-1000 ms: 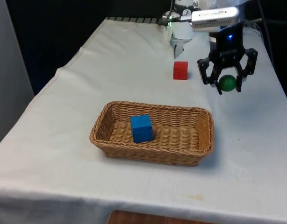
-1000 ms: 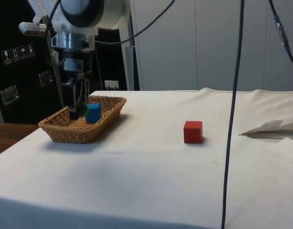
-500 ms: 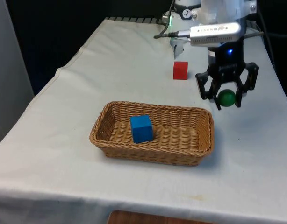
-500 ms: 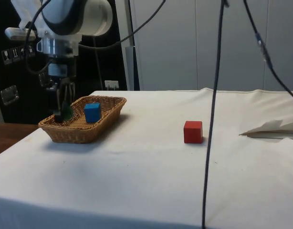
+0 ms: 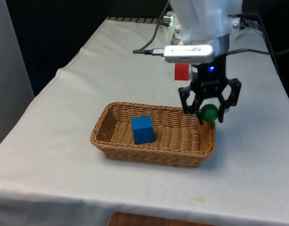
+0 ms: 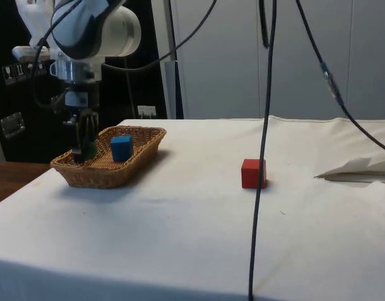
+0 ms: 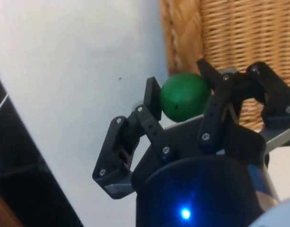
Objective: Place all non-red objects into the basket.
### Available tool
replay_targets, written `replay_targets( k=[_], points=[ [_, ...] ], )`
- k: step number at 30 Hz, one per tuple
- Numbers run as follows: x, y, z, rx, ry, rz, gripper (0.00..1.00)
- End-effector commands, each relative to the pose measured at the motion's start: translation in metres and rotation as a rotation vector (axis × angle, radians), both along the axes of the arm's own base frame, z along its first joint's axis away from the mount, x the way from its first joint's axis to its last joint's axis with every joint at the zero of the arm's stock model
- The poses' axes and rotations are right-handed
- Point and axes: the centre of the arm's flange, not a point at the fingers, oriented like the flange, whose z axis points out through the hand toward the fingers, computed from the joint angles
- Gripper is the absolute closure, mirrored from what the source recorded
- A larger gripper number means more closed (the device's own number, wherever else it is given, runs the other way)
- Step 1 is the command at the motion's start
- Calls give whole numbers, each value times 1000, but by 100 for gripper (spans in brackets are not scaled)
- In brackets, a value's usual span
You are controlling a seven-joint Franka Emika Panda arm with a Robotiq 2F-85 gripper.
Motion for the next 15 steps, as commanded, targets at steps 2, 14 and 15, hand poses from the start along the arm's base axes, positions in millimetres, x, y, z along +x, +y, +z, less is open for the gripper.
replay_targets(
  k=[2,14,15],
  points=[
    [4,-10,-4,2,8,1,100],
    [13,-42,-25,-10,6,-3,100],
    [13,-42,-28,-10,7,-3,100]
  ],
)
